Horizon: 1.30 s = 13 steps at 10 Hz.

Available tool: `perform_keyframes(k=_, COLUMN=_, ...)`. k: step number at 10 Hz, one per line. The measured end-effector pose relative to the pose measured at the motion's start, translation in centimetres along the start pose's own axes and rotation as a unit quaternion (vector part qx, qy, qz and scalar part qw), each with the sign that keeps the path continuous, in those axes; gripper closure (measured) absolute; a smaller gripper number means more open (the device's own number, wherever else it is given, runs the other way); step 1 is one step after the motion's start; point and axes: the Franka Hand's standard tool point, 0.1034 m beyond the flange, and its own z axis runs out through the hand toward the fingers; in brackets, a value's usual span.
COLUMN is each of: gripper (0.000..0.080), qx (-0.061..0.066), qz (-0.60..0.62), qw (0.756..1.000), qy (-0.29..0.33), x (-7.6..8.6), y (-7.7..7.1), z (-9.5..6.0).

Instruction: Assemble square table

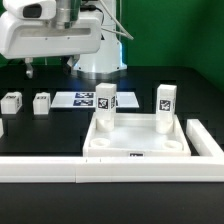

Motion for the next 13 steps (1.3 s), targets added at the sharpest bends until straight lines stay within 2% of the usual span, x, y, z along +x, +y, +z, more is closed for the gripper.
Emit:
perform_keyframes(k=1, gripper=0.0151, qx=0.017, qz=0.074, qw=0.997, qy=-0.008, x=-0.4, y=0.1, z=1.1)
perform_keyframes(k=2, gripper=0.0151, qx=0.035, qz=0.142, qw=0.989, qy=-0.035, x=-1.1, y=0.6, z=2.8)
perform_keyframes(k=3, gripper=0.0151, qx=0.068, qz=0.183, qw=0.979, qy=-0.060, x=-1.3, y=0.8, z=3.3)
perform_keyframes(k=4, gripper=0.0151, qx=0.085, qz=0.201, qw=0.974, qy=-0.066, x=-0.9, y=1.1, z=3.1)
perform_keyframes(k=6, gripper=0.0151, qx=0.086, qz=0.190, qw=0.975, qy=-0.070, x=-0.7, y=0.8, z=3.2)
perform_keyframes(k=8, gripper=0.0151, qx=0.094, qz=0.166, qw=0.978, qy=-0.082, x=-1.5, y=1.7, z=4.0)
perform_keyframes(k=9, gripper=0.0151, qx=0.114, qz=0.164, qw=0.971, qy=-0.131, x=-2.1, y=1.8, z=4.6)
perform_keyframes(k=10, gripper=0.0151, qx=0.124, qz=0.160, qw=0.966, qy=-0.162, x=-1.8, y=1.7, z=5.2)
perform_keyframes(k=11, gripper=0.0151, qx=0.136, qz=0.159, qw=0.955, qy=-0.211, x=-2.0, y=0.7, z=5.3)
perform_keyframes(k=12, gripper=0.0151, qx=0.143, qz=0.151, qw=0.942, qy=-0.264, x=-1.5, y=-0.5, z=5.2)
perform_keyframes(k=13, gripper=0.0151, qx=0.142, qz=0.141, qw=0.943, qy=-0.266, x=-0.9, y=-0.7, z=5.4)
